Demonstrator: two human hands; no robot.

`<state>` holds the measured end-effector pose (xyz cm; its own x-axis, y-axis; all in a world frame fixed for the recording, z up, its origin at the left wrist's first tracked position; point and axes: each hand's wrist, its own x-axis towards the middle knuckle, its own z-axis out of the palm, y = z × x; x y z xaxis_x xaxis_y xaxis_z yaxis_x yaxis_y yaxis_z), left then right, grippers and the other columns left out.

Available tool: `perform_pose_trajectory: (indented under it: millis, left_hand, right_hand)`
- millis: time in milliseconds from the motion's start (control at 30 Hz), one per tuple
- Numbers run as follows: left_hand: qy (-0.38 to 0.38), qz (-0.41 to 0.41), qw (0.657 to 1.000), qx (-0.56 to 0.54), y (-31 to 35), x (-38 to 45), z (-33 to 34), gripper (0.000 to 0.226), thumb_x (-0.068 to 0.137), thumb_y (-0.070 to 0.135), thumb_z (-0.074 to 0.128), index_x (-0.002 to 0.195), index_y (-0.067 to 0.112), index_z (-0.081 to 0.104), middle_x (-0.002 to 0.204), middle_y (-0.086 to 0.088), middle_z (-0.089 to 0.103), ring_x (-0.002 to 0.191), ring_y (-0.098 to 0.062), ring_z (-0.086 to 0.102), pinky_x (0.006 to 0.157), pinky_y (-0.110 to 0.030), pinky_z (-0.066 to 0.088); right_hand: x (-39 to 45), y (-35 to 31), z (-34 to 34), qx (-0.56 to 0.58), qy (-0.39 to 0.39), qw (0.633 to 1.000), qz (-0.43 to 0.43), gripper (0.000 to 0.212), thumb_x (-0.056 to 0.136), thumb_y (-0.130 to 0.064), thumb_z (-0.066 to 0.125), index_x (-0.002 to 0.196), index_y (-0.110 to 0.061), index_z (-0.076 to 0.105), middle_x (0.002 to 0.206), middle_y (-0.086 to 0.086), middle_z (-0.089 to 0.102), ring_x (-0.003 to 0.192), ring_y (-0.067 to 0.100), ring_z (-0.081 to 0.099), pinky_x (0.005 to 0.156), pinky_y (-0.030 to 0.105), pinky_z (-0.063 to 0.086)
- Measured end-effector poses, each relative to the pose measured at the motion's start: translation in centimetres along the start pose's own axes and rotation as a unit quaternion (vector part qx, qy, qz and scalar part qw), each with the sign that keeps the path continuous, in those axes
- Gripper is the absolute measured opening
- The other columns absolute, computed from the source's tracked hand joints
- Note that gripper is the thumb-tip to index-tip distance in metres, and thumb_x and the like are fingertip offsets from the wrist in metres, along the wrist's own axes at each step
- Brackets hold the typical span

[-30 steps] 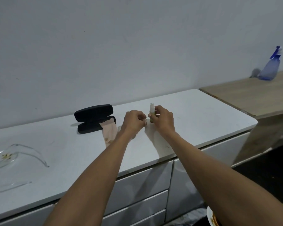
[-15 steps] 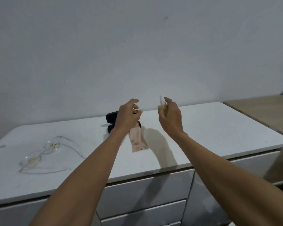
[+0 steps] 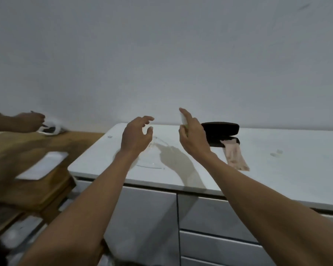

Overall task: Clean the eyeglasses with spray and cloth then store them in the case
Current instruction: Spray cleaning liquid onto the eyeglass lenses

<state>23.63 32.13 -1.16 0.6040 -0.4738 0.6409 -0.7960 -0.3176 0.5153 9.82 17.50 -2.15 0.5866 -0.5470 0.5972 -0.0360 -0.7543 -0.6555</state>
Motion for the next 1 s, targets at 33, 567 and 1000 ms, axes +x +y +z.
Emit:
perform_pose_trajectory:
  millis: [33,567,1000]
  left_hand:
    - [0.001,-0.001,1.000,0.020,-1.0,-0.5,-1.1,0.031,0.088,0.015,0.064,0.115,0.029,0.070,0.105,0.005,0.070,0.096,-0.016,0.064,0.088,-0.038,0.054]
    - [-0.070,0.045,0.989,0.123,-7.7,-5.6,-3.5,0.023,0.079,0.008,0.076,0.101,0.013,0.077,0.097,-0.005,0.067,0.073,-0.027,0.067,0.069,-0.036,0.057]
    - [0.107,-0.095,0.988,0.053,-6.4,-3.8,-1.5,0.016,0.083,-0.004,0.074,0.097,-0.001,0.078,0.096,-0.018,0.076,0.086,-0.032,0.071,0.081,-0.030,0.051]
  right_hand:
    - [-0.2,-0.4,0.9,0.010,-0.011,1.000,0.002,0.059,0.100,-0.012,0.043,0.153,-0.036,0.038,0.096,0.003,0.052,0.080,0.016,0.052,0.076,0.030,0.040]
    - [-0.8,-2.0,3.8,0.012,-0.036,0.999,-0.002,0.058,0.100,-0.014,0.043,0.153,-0.037,0.038,0.098,0.003,0.053,0.086,0.020,0.053,0.079,0.031,0.038]
    - [-0.8,0.2,0.7,0.013,0.001,0.999,0.031,0.060,0.095,-0.012,0.042,0.152,-0.031,0.039,0.086,0.004,0.056,0.074,0.013,0.052,0.071,0.032,0.041]
